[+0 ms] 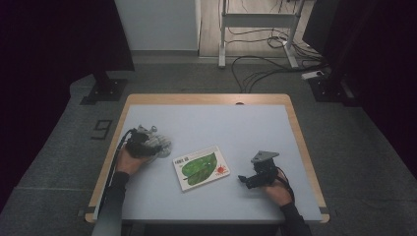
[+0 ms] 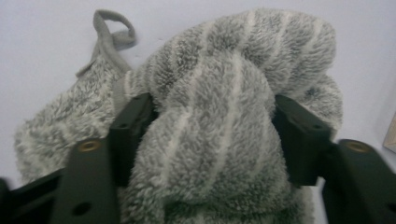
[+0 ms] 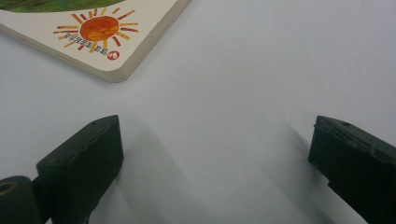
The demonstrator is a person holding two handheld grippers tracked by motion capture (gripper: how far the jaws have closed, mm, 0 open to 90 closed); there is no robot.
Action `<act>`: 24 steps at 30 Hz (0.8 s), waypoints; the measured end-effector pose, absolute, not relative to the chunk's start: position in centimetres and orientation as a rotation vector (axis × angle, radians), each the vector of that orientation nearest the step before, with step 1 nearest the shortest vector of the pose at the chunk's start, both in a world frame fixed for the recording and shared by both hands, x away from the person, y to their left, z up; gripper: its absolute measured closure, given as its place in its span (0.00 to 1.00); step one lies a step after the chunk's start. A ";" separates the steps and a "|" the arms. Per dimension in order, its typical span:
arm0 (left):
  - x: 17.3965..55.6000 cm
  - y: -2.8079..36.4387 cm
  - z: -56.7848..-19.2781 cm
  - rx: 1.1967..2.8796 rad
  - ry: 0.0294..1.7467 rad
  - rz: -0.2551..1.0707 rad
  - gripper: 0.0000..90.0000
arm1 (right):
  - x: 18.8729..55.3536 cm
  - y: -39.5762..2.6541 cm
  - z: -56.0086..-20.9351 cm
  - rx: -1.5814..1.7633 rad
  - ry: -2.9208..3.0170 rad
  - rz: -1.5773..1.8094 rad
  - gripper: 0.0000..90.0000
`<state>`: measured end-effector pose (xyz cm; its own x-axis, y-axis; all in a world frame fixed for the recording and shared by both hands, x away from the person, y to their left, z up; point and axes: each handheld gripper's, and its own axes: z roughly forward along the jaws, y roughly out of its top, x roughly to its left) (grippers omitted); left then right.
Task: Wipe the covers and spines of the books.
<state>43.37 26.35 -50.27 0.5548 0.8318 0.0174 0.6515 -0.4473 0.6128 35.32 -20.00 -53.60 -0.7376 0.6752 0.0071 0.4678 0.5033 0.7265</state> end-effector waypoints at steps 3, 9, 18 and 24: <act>43.1 26.3 -50.2 2.224 1.193 0.443 0.61 | 35.3 -20.0 -53.6 0.965 2.471 1.068 0.03; 42.8 26.6 -49.5 2.219 1.170 0.422 0.73 | 35.3 -20.0 -53.6 0.965 2.471 1.068 0.03; 41.1 27.0 -46.5 2.182 1.088 0.382 0.73 | 35.3 -20.0 -53.6 0.965 2.471 1.069 0.03; 39.6 26.1 -44.8 2.162 1.018 0.367 0.73 | 35.3 -20.0 -53.6 0.965 2.471 1.069 0.03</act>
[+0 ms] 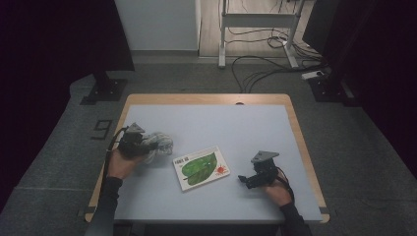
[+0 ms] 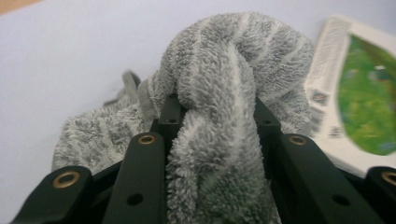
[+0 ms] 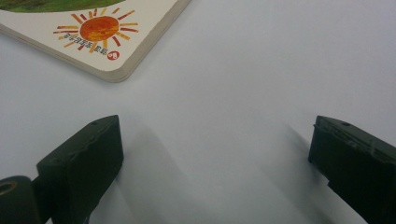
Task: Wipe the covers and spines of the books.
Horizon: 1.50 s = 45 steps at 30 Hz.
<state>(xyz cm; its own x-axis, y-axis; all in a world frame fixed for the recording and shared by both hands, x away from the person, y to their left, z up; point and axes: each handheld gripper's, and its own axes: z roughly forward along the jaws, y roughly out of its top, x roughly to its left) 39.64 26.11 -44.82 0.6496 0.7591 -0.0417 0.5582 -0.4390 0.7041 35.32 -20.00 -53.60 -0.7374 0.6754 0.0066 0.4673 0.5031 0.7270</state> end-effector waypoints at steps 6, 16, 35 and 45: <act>38.2 24.6 -44.4 2.171 0.948 0.347 0.72 | 35.3 -20.0 -53.6 0.965 2.470 1.069 0.03; 37.8 22.4 -46.6 2.245 0.904 0.293 0.72 | 35.3 -20.0 -53.6 0.963 2.470 1.069 0.03; 37.5 20.3 -48.5 2.308 0.861 0.310 0.72 | 35.3 -20.0 -53.6 0.965 2.470 1.069 0.03; 38.2 17.7 -48.4 2.330 0.815 0.301 0.72 | 35.3 -20.0 -53.6 0.964 2.470 1.069 0.03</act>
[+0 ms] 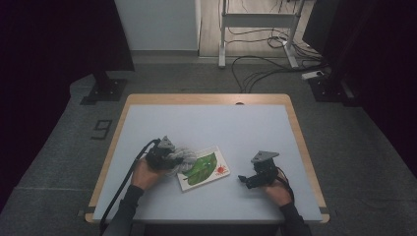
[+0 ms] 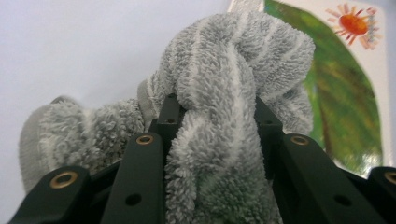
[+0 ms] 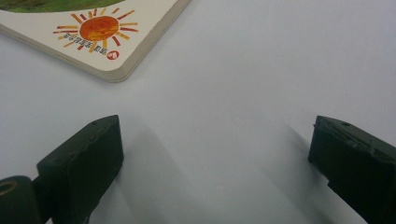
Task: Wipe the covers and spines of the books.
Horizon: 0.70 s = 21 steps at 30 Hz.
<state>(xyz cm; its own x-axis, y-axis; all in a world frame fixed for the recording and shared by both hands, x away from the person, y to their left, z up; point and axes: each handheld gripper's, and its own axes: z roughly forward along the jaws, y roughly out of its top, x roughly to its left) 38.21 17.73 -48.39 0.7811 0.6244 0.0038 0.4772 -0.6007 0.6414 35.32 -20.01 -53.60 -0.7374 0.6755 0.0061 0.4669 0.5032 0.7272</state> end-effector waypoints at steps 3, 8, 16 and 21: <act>38.5 17.2 -48.4 2.338 0.810 0.297 0.71 | 35.3 -20.0 -53.6 0.965 2.470 1.069 0.03; 39.2 16.6 -48.5 2.331 0.815 0.264 0.71 | 35.3 -20.0 -53.6 0.965 2.470 1.069 0.03; 40.3 14.7 -48.7 2.308 0.802 0.223 0.71 | 35.3 -20.0 -53.6 0.965 2.470 1.069 0.03; 41.2 13.3 -48.8 2.318 0.784 0.207 0.71 | 35.3 -20.0 -53.6 0.965 2.470 1.069 0.03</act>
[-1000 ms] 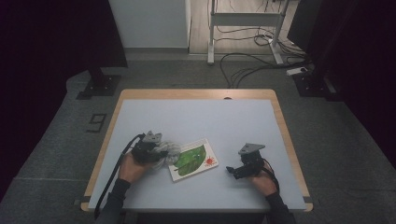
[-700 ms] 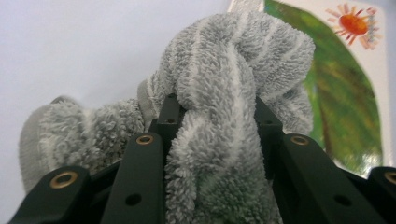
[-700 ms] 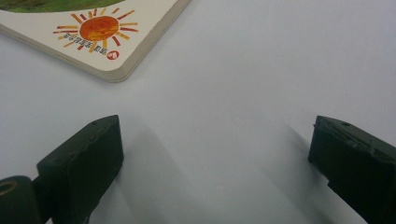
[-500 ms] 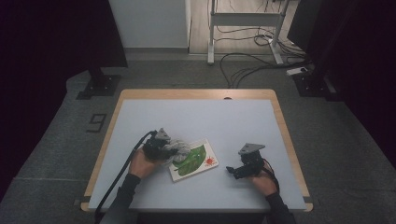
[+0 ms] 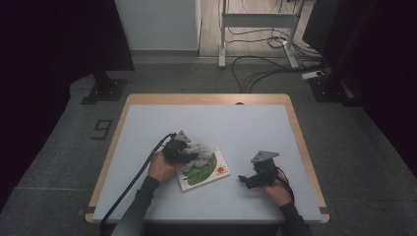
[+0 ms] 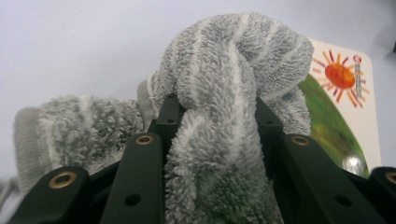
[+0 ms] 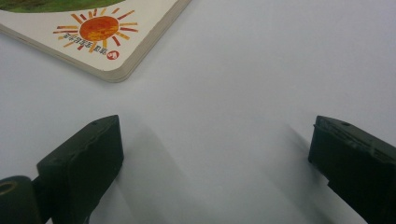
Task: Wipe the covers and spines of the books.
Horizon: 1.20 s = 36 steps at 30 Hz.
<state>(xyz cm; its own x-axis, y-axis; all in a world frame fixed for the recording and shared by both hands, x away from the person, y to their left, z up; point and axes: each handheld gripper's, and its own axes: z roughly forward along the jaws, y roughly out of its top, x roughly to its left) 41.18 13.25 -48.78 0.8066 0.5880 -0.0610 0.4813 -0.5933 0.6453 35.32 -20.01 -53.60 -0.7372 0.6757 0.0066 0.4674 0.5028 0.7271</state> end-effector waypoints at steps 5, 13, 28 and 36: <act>41.9 11.9 -48.9 2.318 0.778 0.196 0.71 | 35.3 -20.0 -53.6 0.965 2.470 1.069 0.03; 42.9 9.8 -48.9 2.335 0.755 0.192 0.71 | 35.3 -20.0 -53.6 0.965 2.471 1.069 0.03; 44.5 6.1 -49.0 2.368 0.733 0.194 0.71 | 35.3 -20.0 -53.6 0.964 2.471 1.069 0.03; 43.7 5.4 -49.0 2.387 0.711 0.232 0.70 | 35.3 -20.0 -53.6 0.964 2.471 1.069 0.03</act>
<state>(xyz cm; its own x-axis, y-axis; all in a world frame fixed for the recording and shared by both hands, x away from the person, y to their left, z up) 43.72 5.37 -49.04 0.8389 0.5442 -0.0101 0.4334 -0.6566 0.6173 35.32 -20.02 -53.61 -0.7376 0.6752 0.0062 0.4668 0.5034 0.7271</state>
